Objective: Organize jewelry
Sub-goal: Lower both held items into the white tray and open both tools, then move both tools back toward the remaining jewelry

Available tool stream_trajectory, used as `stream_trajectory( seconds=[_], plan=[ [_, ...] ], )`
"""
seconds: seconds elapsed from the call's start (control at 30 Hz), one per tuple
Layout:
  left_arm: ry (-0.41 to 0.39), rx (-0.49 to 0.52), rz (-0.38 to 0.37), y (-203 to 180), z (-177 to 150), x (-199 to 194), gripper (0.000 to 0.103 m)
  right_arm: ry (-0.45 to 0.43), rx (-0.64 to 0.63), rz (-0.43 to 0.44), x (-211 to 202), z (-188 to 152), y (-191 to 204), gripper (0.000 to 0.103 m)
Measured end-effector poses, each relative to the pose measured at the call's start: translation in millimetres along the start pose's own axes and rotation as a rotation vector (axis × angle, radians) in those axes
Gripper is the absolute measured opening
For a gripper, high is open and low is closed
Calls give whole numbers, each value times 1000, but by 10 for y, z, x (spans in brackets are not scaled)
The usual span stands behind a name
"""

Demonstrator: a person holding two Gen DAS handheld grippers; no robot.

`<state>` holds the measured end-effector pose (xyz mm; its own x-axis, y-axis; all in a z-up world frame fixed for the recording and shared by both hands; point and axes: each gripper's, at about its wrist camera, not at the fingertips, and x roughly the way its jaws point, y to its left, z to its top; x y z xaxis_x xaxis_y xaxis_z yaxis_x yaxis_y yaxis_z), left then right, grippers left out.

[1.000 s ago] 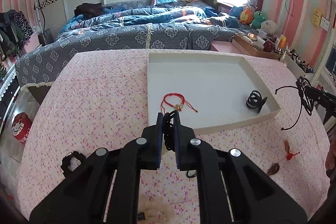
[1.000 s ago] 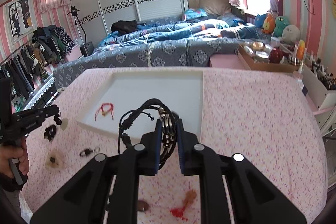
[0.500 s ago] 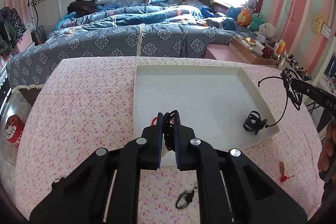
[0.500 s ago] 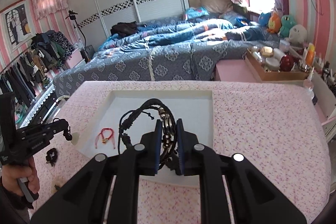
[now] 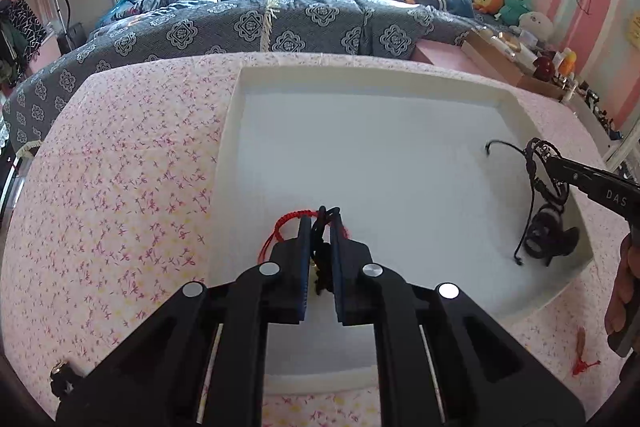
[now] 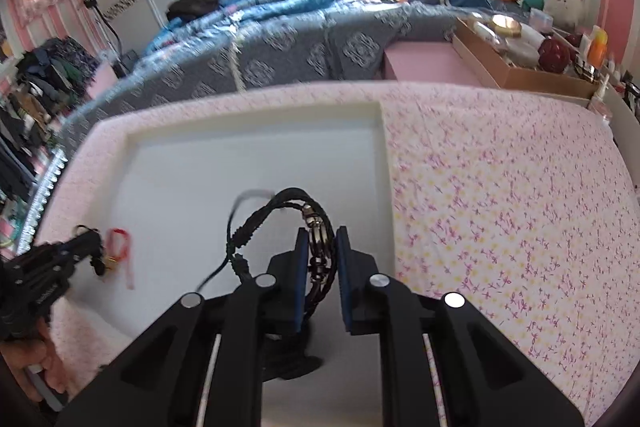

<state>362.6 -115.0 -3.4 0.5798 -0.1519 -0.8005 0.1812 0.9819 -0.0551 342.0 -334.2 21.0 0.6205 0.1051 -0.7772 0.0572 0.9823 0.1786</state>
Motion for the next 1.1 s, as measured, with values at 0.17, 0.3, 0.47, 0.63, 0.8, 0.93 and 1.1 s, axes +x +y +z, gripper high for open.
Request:
stream_trajectory(
  seconds=[0.17,0.3,0.47,0.63,0.8,0.93,1.1],
  plan=[
    [-2,-4,-8,18,-30,102,8,35,5,-19,173,-87,-87,16],
    [3,-3,-13,3,-22,149,19,32,-12,-3,155,-80,-40,34],
    [-28,16,-22,-5,0,-104,57,-52,-49,-21,-203,-60,69,75],
    [-75,39,-52,50,27,-508,59,-135,-43,17,-710,-64,33,75],
    [-205,59,-19,358,-310,-1314,60,-243,-71,22,-1368,-468,-153,76],
    [-265,5,29,816,-982,-1800,66,-272,-42,-56,-1673,-1114,-485,76],
    [-276,-72,107,1263,-1781,-2014,66,-245,27,-78,-1791,-1832,-702,76]
  ],
)
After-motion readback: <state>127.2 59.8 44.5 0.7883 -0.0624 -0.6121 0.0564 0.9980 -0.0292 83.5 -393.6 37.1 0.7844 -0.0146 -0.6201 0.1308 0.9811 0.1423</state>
